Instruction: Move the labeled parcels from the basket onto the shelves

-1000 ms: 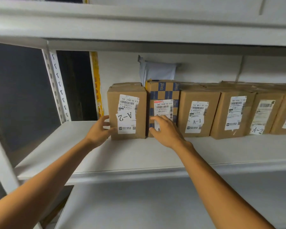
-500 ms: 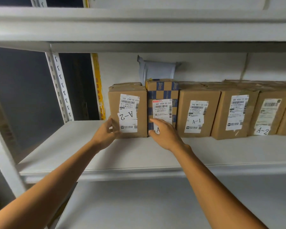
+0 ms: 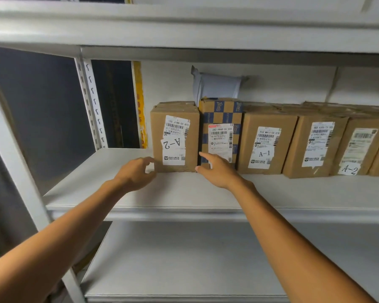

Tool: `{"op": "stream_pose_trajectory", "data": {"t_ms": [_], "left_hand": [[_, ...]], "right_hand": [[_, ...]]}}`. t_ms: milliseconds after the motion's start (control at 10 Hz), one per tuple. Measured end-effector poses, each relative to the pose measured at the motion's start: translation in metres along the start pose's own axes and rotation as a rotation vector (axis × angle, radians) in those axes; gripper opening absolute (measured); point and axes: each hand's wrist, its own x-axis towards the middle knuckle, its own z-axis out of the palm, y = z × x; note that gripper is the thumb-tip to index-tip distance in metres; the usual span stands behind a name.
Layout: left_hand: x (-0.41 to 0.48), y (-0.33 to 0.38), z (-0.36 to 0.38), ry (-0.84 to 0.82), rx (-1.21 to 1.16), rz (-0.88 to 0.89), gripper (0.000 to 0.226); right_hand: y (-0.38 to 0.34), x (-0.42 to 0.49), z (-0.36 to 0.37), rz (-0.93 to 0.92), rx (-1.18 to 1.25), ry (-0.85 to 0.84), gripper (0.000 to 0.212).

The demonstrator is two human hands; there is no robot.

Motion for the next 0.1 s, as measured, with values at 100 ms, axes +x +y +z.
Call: {"op": "stream_pose_trajectory", "data": {"t_ms": [100], "left_hand": [[-0.0065, 0.0112, 0.0021, -0.028, -0.033, 0.032, 0.038]], "right_hand": [[-0.0002, -0.0064, -0.0017, 0.005, -0.005, -0.007, 0.061]]}}
